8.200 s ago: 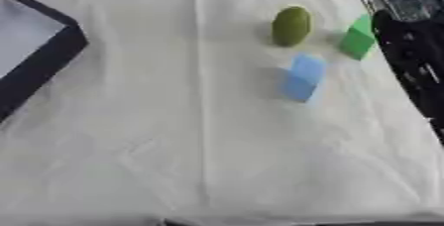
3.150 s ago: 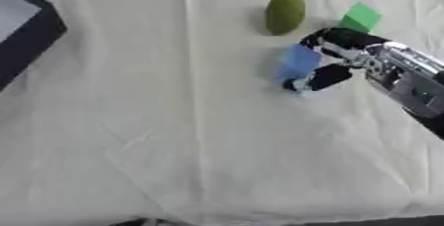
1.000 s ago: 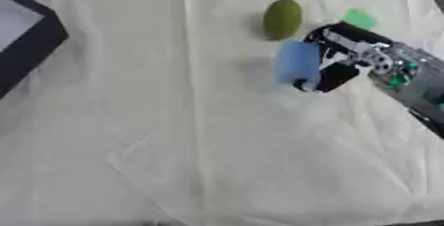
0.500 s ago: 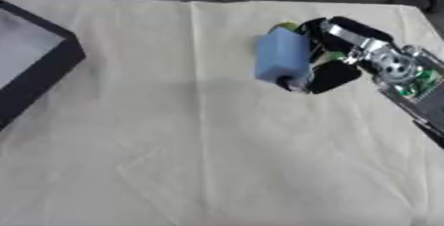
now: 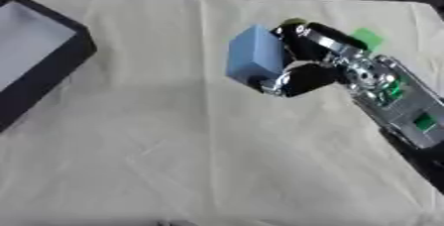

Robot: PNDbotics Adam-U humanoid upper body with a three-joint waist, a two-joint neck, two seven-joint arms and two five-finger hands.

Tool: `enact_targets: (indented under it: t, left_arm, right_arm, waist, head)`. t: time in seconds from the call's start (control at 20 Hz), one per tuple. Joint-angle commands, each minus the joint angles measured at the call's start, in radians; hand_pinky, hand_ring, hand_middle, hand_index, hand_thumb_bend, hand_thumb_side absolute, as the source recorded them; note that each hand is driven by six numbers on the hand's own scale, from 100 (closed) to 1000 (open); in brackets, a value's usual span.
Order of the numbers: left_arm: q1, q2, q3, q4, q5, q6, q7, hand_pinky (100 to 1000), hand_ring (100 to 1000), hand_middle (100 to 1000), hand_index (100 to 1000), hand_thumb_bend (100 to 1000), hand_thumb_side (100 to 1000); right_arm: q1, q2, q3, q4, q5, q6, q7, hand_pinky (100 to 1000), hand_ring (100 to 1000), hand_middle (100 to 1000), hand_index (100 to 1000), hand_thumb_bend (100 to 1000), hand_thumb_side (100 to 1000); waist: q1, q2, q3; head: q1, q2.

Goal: Pick up the objects with one hand, pass them to the other hand, and then place them into the box on the other side of the table.

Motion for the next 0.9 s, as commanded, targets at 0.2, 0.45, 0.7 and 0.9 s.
enact_targets:
  t: [0.2,0.45,0.7,0.9]
  left_arm:
    - [-0.039,0.080,-0.097,-0.320,-0.157,0.155,-0.144,740,643,664,651,672,395]
    - [-0.136,0.078,-0.204,-0.430,-0.278,0.220,-0.245,748,667,686,700,742,403]
    - [-0.276,-0.018,-0.296,-0.434,-0.341,0.204,-0.352,752,674,695,728,730,416]
    - [-0.323,-0.093,-0.337,-0.434,-0.386,0.213,-0.409,756,682,703,733,723,402]
  right_arm:
    - [-0.039,0.108,0.042,0.024,0.047,0.008,-0.002,648,585,366,488,341,100]
    - [-0.065,0.190,0.094,0.074,0.108,-0.039,-0.068,643,581,365,487,323,100]
    - [-0.071,0.267,0.122,0.135,0.146,-0.100,-0.107,649,579,364,485,303,100]
    - [-0.081,0.331,0.137,0.186,0.144,-0.149,-0.143,662,581,367,488,277,100]
  waist:
    - [0.006,-0.016,0.004]
    - [0.008,-0.023,0.006]
    - [0.013,-0.032,0.026]
    - [0.016,-0.036,0.035]
  head:
    - [0.019,0.006]
    - [0.033,0.006]
    - [0.024,0.006]
    - [0.023,0.006]
